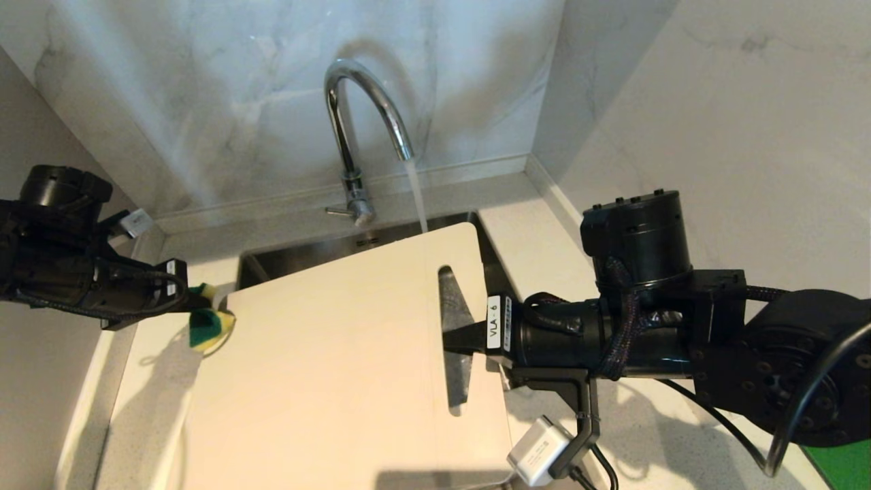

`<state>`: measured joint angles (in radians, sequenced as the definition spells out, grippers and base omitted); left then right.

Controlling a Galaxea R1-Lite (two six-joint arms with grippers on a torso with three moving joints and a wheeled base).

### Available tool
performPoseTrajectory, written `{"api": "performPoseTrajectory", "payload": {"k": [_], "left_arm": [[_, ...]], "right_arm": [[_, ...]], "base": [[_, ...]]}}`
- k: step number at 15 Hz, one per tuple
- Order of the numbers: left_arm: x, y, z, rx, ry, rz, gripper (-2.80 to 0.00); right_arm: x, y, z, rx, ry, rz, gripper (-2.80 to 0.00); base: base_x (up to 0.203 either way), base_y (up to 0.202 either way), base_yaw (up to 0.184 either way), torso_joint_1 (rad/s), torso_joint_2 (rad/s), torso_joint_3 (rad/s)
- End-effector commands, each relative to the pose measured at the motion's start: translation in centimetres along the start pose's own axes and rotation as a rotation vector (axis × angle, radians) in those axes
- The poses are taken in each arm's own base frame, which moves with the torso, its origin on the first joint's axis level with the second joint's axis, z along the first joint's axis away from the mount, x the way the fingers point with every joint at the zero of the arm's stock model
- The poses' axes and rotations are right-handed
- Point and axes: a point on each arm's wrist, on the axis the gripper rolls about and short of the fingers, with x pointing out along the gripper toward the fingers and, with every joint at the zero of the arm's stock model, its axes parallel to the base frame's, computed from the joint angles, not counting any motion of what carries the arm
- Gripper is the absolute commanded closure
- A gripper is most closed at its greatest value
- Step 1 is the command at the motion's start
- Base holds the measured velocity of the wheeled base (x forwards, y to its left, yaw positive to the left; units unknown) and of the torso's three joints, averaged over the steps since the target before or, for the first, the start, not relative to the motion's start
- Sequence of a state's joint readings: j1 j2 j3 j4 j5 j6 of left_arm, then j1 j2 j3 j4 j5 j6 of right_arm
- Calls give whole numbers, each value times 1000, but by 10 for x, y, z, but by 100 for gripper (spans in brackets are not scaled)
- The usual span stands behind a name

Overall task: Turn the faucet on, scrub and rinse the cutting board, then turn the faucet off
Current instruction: Scrub the cutting board underwater

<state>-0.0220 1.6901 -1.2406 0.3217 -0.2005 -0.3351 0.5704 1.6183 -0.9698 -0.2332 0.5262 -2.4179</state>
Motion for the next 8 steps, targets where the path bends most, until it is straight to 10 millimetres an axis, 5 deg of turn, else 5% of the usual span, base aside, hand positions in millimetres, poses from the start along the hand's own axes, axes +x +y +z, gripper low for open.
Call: {"api": "performPoseTrajectory", "payload": {"k": [1, 5, 8], "left_arm": [[-18, -6, 2, 13, -40, -28, 0], [-71, -54, 4, 104, -76, -150, 0], [-93, -101, -15, 173, 21, -270, 0]], "right_arm": [[1, 1, 0, -12, -4, 0, 0], [2, 1, -1, -19, 11, -9, 0], [4, 2, -2, -16, 12, -5, 0]], "base": [[0, 0, 0, 0, 0, 0], [0, 0, 0, 0, 0, 0], [0, 0, 0, 0, 0, 0]]}}
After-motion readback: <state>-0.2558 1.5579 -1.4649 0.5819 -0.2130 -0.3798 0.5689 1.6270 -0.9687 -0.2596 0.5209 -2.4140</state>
